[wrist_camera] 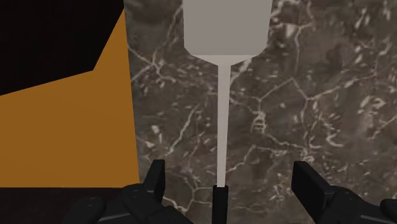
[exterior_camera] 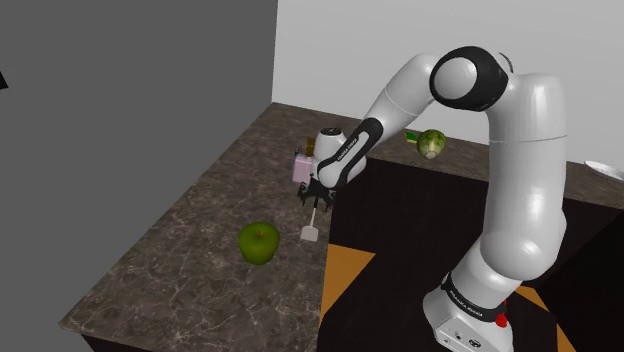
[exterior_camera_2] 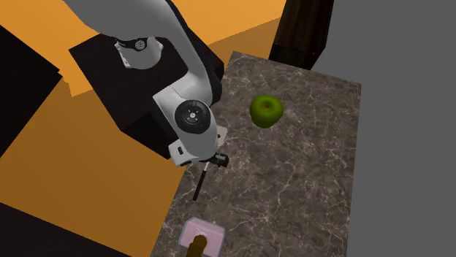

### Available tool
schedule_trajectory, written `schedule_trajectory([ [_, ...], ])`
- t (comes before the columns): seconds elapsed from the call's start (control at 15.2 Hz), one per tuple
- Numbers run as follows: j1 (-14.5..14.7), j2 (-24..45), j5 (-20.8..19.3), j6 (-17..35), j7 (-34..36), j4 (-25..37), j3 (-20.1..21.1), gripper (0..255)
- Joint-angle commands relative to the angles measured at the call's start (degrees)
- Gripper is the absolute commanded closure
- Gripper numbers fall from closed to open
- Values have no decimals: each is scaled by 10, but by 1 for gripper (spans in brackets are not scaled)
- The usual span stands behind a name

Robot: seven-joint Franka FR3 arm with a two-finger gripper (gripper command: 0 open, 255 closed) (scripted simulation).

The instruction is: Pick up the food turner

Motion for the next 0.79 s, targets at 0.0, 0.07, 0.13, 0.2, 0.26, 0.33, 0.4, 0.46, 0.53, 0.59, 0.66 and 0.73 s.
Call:
schedule_trajectory([
  [0.0,2,18,-4,15,4,3,-4,0],
  [0.07,4,26,-5,20,5,5,-5,0],
  [0.13,5,38,-7,29,7,9,-8,0],
  [0.2,5,38,-7,29,7,9,-8,0],
  [0.26,5,38,-7,29,7,9,-8,0],
  [0.33,5,37,-7,29,7,8,-8,255],
  [0.4,5,37,-7,29,7,8,-8,255],
  [0.46,5,37,-7,29,7,8,-8,255],
  [0.53,5,37,-7,29,7,8,-8,255],
  [0.59,5,37,-7,29,7,8,-8,255],
  [0.66,5,37,-7,29,7,8,-8,255],
  [0.73,5,37,-7,29,7,8,-8,255],
])
